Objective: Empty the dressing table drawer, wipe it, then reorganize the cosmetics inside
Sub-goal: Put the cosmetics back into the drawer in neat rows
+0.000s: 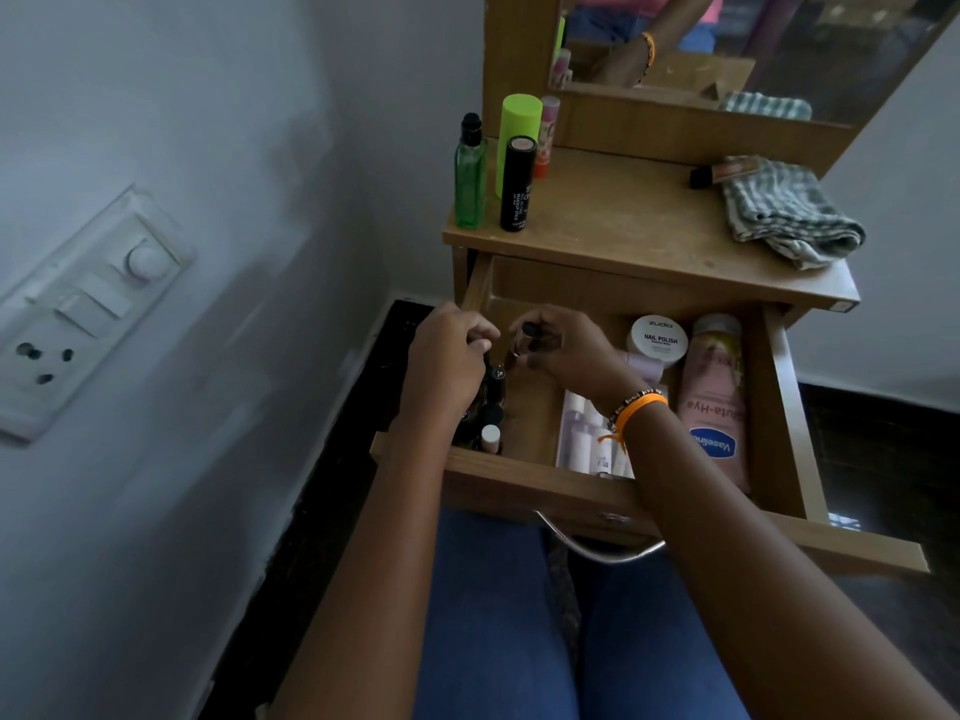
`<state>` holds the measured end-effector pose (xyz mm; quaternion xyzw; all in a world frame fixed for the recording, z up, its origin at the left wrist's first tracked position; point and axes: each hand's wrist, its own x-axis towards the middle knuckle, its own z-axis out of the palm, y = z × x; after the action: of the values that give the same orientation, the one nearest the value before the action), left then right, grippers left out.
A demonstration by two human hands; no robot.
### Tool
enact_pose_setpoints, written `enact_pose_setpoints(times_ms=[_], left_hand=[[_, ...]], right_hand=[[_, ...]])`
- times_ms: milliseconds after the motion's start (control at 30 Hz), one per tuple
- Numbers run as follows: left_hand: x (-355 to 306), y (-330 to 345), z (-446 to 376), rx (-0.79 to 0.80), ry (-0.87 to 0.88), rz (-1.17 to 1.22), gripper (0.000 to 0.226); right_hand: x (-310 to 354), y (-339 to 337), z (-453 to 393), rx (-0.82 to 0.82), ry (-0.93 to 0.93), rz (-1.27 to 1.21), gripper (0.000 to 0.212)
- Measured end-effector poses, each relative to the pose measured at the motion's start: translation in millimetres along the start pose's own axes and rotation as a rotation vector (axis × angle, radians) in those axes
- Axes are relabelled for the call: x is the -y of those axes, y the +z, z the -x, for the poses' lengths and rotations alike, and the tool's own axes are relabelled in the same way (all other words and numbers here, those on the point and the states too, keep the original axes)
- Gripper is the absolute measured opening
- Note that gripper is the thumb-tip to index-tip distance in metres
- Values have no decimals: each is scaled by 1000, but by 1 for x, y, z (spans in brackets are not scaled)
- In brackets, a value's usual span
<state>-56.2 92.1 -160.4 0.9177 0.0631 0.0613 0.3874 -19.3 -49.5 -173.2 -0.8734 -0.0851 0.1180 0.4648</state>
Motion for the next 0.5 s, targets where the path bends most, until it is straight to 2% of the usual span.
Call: enact_pose_setpoints(times_ms=[500], left_hand=[[0, 1, -1, -8, -1, -1, 17]], right_hand=[[3, 0, 1, 104, 55, 23, 29]])
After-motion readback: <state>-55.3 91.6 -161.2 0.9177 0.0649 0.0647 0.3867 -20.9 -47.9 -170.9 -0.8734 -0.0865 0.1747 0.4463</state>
